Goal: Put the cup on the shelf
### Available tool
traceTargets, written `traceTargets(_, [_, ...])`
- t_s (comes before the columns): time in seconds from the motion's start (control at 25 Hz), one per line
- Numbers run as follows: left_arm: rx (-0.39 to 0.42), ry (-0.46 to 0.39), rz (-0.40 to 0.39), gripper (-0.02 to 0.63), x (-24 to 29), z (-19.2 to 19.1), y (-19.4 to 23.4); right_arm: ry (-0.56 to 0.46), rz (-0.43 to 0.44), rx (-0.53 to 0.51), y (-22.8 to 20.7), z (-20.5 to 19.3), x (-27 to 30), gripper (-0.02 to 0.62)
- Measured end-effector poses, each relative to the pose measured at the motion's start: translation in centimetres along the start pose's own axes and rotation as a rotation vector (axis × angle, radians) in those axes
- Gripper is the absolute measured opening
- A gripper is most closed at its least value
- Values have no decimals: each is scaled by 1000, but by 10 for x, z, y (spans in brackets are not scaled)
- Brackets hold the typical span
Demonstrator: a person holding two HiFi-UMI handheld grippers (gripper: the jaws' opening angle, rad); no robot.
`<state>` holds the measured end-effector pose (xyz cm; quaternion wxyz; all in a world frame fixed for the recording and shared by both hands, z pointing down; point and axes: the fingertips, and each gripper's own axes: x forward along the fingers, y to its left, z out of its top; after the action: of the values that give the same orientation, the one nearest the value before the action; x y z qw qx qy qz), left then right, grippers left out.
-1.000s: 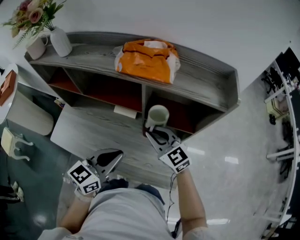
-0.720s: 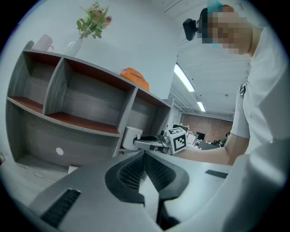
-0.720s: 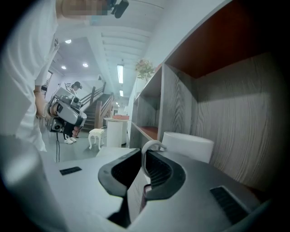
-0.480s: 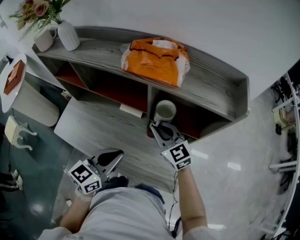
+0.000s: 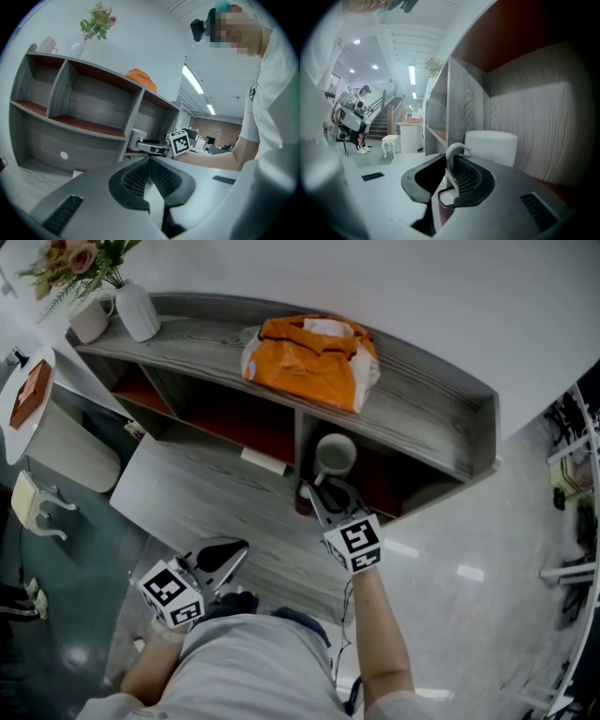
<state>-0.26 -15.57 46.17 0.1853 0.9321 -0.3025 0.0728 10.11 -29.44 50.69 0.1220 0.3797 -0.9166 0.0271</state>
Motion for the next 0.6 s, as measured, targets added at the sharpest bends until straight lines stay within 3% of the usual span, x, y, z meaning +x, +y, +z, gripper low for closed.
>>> traceTargets(0.32, [4, 6, 3, 17, -1, -2, -1, -11, -40, 46, -11, 0, 1, 45])
traceTargets(0.6, [6, 3, -2, 17, -4, -2, -2, -13, -82, 81, -16, -1, -2, 106])
